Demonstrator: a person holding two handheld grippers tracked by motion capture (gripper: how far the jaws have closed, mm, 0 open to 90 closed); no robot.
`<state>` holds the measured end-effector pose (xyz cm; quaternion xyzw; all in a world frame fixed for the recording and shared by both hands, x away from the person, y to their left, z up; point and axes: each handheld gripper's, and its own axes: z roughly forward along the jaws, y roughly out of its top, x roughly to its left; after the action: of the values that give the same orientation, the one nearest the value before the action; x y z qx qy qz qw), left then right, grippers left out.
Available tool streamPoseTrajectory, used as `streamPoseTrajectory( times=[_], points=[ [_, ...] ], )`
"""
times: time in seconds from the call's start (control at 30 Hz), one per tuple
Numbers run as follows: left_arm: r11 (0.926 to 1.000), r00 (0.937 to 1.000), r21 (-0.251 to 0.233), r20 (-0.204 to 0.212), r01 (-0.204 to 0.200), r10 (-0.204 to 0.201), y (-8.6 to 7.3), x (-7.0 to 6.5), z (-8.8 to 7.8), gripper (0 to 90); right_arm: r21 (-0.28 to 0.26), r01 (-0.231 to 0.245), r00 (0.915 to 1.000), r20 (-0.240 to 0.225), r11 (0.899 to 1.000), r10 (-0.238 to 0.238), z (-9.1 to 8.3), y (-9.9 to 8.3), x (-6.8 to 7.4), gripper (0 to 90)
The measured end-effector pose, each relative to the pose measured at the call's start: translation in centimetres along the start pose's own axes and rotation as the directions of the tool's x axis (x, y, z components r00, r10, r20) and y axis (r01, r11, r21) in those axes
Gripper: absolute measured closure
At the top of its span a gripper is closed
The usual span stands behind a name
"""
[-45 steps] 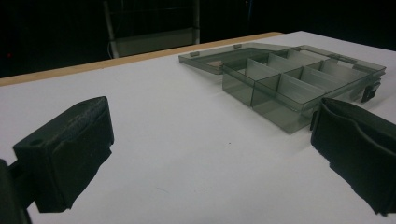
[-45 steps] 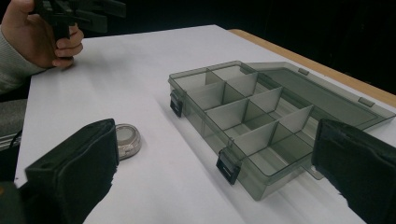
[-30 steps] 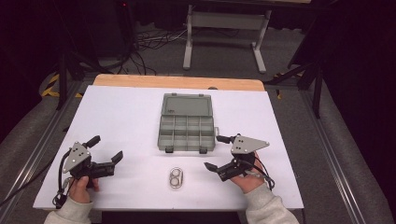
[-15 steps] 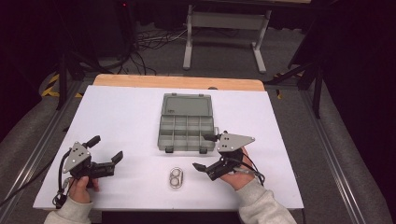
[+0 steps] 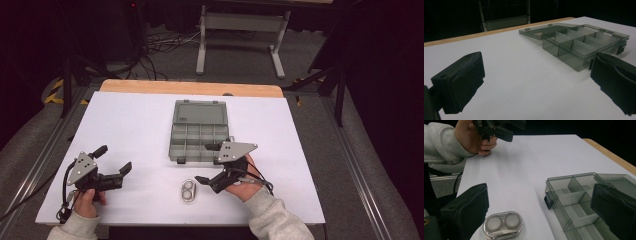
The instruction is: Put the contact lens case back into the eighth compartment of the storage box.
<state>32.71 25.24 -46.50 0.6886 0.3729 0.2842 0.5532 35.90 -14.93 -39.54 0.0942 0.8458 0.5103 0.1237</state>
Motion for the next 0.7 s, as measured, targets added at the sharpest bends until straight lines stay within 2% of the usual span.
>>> streamPoseTrajectory(
  times=[0.43, 0.7],
  points=[
    [1.0000, 1.0000, 0.000, 0.000, 0.000, 0.000, 0.0, 0.0, 0.0, 0.2, 0.008, 0.022, 0.9991, -0.037, 1.000, -0.022, 1.5, 1.0, 0.2, 2.3],
    [1.0000, 1.0000, -0.003, 0.001, 0.001, -0.001, 0.0, 0.0, 0.0, 0.2, 0.031, 0.052, 0.9947, -0.091, 0.998, -0.049, 2.6, 1.6, 0.2, 2.6]
  ],
)
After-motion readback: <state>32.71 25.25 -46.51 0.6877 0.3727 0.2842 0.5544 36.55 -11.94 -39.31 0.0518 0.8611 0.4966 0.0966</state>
